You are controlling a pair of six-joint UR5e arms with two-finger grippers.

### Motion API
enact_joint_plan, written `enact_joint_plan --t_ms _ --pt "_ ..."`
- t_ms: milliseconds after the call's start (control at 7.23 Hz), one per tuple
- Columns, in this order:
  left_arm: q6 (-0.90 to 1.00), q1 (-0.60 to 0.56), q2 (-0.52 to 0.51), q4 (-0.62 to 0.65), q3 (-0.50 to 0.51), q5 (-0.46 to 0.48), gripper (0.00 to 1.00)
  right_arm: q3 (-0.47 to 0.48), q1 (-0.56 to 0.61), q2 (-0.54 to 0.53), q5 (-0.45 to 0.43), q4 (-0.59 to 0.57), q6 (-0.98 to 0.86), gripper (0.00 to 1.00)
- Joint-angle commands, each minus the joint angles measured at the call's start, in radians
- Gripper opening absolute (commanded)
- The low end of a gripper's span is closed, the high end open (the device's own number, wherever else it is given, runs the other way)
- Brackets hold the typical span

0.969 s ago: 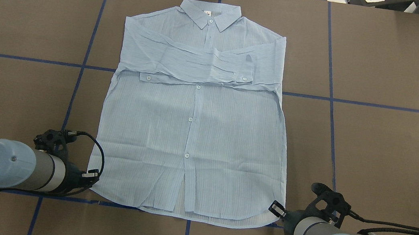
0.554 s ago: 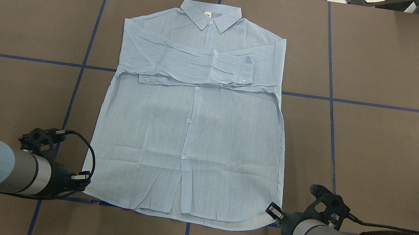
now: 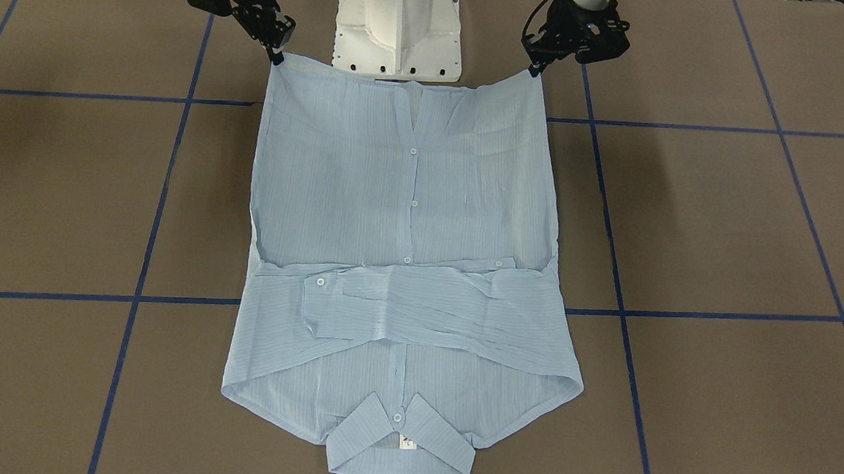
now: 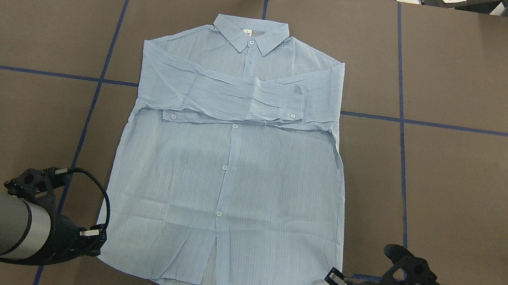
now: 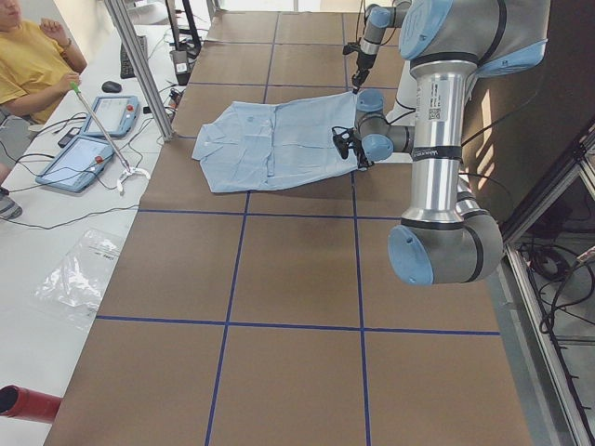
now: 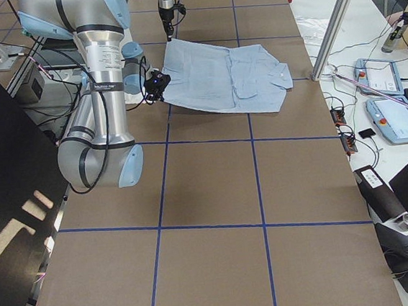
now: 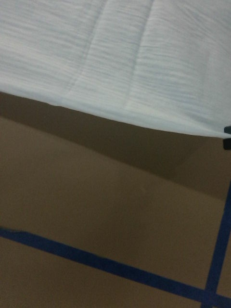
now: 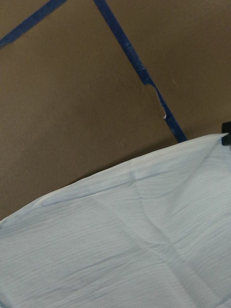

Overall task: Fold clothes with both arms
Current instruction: 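Lift the hem with both grippers and fold it up toward the collar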

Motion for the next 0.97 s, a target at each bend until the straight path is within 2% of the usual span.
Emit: enact_joint_plan --t_ms 0,138,415,554,692,830 --pt "0.028 -0.017 -0.040 0.021 -0.009 -0.010 0.00 0.019 0.046 -0.010 -0.008 0.000 0.003 0.00" --pt "0.108 -0.071 -0.101 0.095 -0.011 -0.012 0.00 0.022 0.103 0.005 -0.018 0.000 0.003 0.00" --pt "0.295 -0.256 -0.354 0.429 -0.006 -0.061 0.00 0.025 0.219 0.092 -0.013 -0.002 -0.005 0.00" --pt "0.331 -0.337 -0.389 0.462 -0.006 -0.081 0.00 0.023 0.279 0.120 -0.007 -0.003 -0.008 0.00" --pt "0.392 -0.416 -0.393 0.463 0.003 -0.149 0.00 0.022 0.350 0.166 0.046 -0.032 -0.009 0.00" --pt "0.448 -0.492 -0.394 0.463 0.002 -0.203 0.00 0.007 0.460 0.242 0.177 -0.117 -0.011 0.00"
